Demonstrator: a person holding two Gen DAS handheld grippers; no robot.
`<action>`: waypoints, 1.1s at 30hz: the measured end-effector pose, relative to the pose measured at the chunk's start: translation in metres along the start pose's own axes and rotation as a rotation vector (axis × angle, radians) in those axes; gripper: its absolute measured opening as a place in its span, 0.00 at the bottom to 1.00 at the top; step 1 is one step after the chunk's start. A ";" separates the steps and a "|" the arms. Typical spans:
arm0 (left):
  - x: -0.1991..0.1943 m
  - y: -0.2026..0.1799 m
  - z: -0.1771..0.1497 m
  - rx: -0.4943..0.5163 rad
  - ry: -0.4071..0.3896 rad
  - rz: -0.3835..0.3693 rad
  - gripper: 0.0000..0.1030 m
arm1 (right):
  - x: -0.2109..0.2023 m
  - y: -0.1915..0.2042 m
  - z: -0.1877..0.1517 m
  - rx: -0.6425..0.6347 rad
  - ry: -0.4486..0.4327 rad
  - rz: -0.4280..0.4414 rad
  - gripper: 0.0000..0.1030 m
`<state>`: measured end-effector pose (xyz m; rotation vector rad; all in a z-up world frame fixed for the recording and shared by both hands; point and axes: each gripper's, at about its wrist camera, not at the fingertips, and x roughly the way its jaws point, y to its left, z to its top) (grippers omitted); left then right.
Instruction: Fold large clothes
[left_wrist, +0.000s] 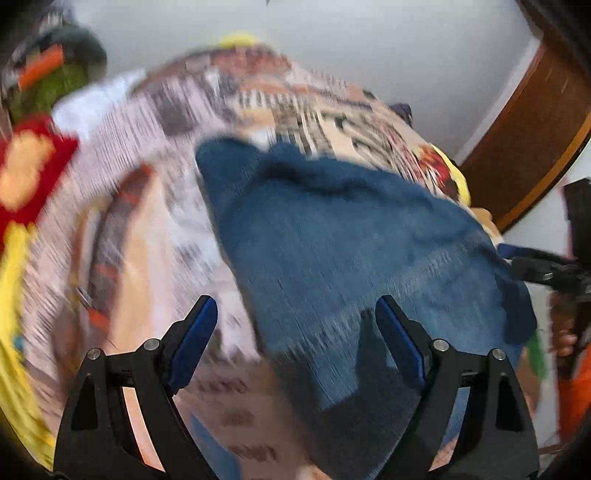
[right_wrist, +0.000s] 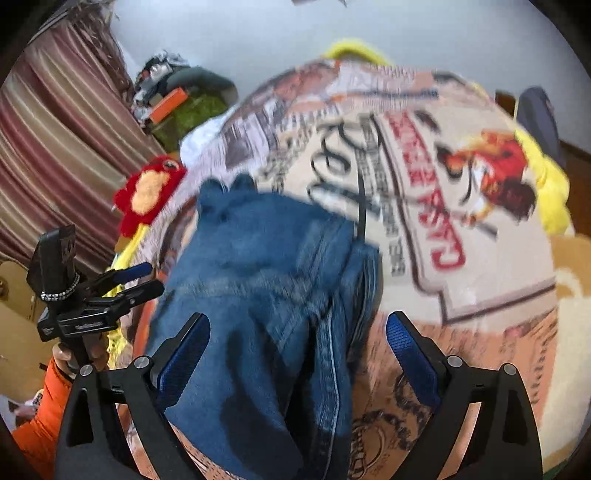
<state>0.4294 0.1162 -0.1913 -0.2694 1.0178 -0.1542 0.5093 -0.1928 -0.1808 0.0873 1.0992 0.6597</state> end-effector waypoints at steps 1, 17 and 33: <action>0.005 0.002 -0.004 -0.017 0.019 -0.020 0.85 | 0.009 -0.003 -0.004 0.014 0.026 0.000 0.93; 0.075 0.027 0.004 -0.300 0.161 -0.308 0.96 | 0.080 -0.031 -0.002 0.167 0.167 0.209 0.93; -0.020 -0.008 0.002 -0.117 0.016 -0.243 0.52 | 0.024 0.044 -0.001 0.066 0.058 0.102 0.44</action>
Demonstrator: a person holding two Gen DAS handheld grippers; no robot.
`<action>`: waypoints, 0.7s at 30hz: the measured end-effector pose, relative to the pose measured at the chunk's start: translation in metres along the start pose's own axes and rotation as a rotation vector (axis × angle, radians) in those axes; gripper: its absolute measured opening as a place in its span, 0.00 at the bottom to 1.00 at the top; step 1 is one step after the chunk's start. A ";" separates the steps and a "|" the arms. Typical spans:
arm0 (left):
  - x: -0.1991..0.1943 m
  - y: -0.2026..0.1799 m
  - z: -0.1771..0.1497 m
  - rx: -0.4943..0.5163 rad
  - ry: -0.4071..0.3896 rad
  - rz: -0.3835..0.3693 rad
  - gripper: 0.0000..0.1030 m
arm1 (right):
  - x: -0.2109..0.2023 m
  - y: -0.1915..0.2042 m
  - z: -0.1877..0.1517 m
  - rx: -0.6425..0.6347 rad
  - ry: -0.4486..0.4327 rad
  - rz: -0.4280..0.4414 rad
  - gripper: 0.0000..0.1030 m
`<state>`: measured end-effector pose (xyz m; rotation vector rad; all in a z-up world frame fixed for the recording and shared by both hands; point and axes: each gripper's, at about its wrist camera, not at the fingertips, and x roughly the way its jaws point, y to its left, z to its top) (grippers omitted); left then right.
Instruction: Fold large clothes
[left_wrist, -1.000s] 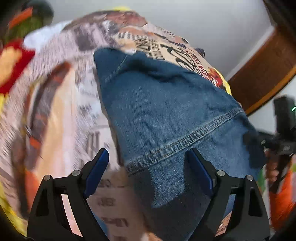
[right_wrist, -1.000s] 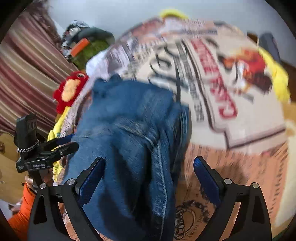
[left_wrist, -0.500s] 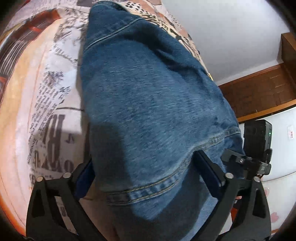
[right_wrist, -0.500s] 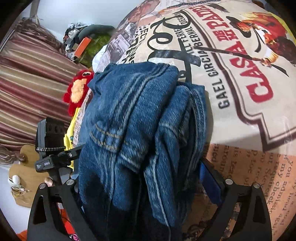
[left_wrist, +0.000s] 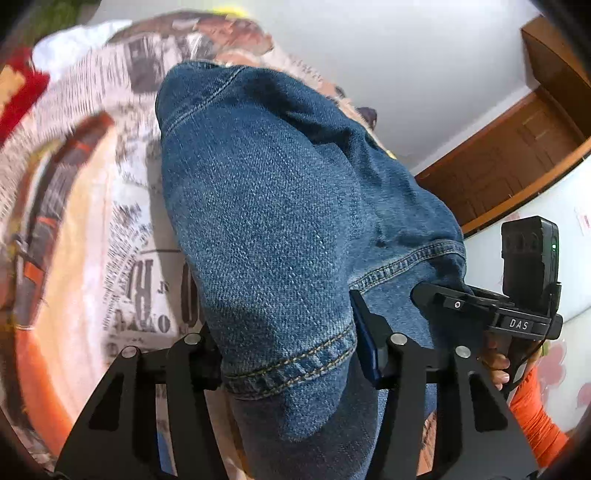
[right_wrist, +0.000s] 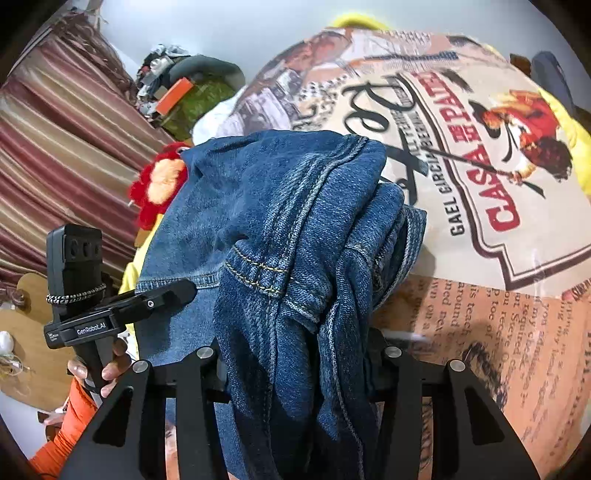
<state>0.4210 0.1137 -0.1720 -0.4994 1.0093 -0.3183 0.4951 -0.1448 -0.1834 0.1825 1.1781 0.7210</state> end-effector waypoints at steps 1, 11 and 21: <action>-0.009 -0.004 -0.001 0.009 -0.012 0.000 0.52 | -0.007 0.006 0.000 -0.003 -0.010 0.005 0.44; -0.124 -0.016 -0.003 0.070 -0.182 0.002 0.52 | -0.062 0.103 0.000 -0.121 -0.132 0.022 0.44; -0.172 0.032 -0.016 0.011 -0.220 0.078 0.52 | -0.022 0.181 -0.010 -0.167 -0.097 0.067 0.44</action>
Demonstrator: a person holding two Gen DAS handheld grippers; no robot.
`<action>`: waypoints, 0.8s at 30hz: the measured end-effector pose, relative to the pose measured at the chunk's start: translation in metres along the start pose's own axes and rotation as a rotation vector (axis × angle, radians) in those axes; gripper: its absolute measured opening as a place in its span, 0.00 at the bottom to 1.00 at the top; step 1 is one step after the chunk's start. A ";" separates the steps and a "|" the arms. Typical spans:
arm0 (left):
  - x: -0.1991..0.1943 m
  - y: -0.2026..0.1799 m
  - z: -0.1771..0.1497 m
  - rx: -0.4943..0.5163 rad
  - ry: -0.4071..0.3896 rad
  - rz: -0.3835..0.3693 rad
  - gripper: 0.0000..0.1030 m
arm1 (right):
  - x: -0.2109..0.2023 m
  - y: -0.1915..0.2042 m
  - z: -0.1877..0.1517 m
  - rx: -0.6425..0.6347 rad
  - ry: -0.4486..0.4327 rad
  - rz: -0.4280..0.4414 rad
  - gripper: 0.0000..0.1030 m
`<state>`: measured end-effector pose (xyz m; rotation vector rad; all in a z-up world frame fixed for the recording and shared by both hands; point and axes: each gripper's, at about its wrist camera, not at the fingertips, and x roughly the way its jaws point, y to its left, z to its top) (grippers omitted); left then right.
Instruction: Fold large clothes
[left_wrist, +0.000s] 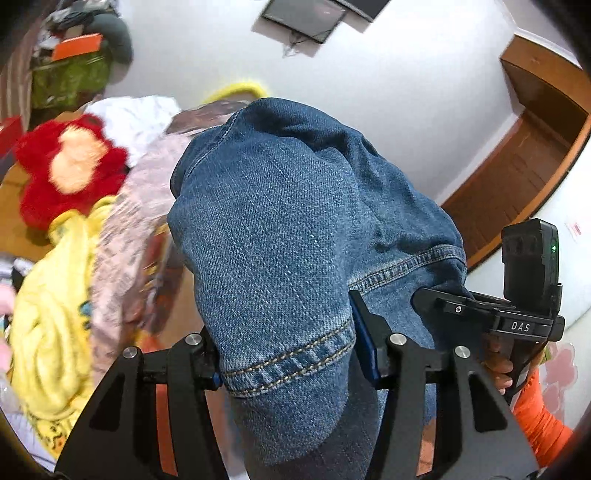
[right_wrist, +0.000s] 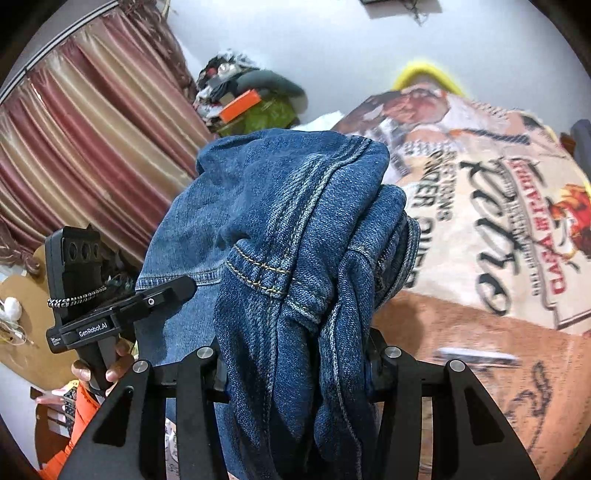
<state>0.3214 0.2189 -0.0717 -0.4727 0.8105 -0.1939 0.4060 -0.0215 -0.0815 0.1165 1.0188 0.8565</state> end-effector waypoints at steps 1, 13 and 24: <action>-0.002 0.012 -0.004 -0.016 0.007 0.009 0.52 | 0.013 0.005 -0.002 0.003 0.020 0.006 0.44; 0.054 0.126 -0.065 -0.217 0.186 0.073 0.53 | 0.161 -0.010 -0.036 0.096 0.284 0.014 0.44; 0.075 0.154 -0.109 -0.246 0.180 0.099 0.69 | 0.202 -0.012 -0.058 -0.073 0.316 -0.034 0.59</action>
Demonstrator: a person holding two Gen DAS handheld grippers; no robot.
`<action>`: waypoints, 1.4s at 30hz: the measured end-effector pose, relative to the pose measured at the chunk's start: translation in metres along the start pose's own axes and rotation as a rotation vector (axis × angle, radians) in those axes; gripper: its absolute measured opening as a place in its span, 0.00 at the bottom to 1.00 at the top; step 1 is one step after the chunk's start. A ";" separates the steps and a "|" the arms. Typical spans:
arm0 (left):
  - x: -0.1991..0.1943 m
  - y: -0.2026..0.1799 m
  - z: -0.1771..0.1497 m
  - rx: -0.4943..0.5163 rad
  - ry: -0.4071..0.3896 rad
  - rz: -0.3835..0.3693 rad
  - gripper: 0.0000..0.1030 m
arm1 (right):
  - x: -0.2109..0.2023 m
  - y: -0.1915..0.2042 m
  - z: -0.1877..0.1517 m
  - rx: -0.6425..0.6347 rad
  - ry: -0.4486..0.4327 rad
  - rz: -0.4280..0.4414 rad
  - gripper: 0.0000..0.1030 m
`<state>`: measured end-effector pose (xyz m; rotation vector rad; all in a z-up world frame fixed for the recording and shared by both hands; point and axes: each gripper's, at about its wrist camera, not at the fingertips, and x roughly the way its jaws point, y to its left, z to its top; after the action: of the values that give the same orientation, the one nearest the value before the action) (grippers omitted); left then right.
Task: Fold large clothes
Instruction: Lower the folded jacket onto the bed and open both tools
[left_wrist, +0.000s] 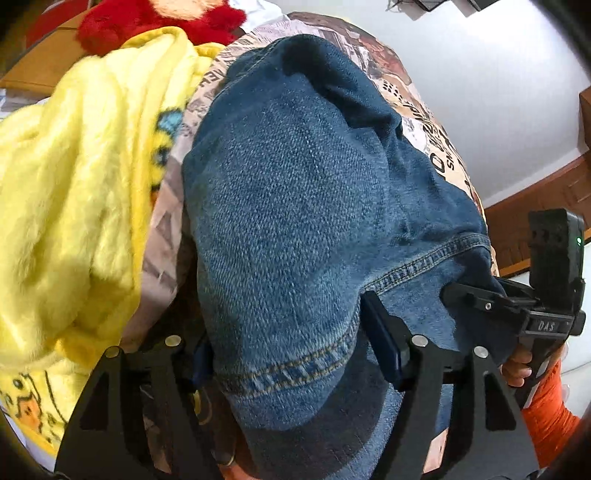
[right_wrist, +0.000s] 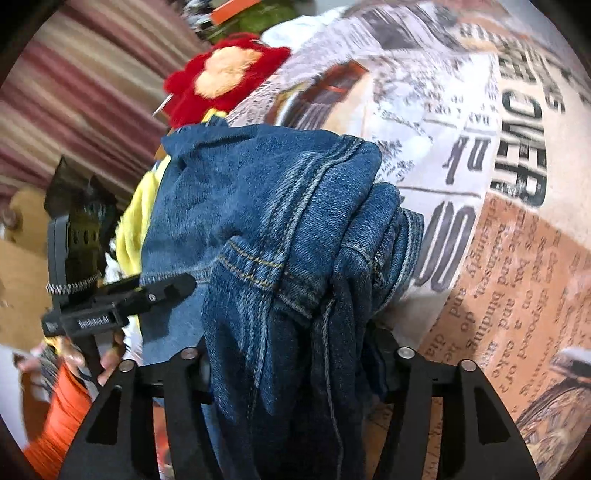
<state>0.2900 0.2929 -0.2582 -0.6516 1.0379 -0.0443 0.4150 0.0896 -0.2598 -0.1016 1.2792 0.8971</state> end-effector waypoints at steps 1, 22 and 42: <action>-0.003 -0.003 -0.002 0.008 -0.010 0.017 0.69 | -0.002 0.006 -0.004 -0.020 -0.007 -0.020 0.60; -0.041 -0.052 -0.091 0.187 -0.080 0.320 0.77 | -0.071 0.002 -0.091 -0.053 -0.094 -0.146 0.74; -0.240 -0.187 -0.113 0.336 -0.673 0.297 0.76 | -0.271 0.145 -0.134 -0.245 -0.665 -0.129 0.74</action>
<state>0.1218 0.1663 -0.0110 -0.1696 0.4472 0.2417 0.2172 -0.0251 -0.0150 -0.0682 0.5382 0.8729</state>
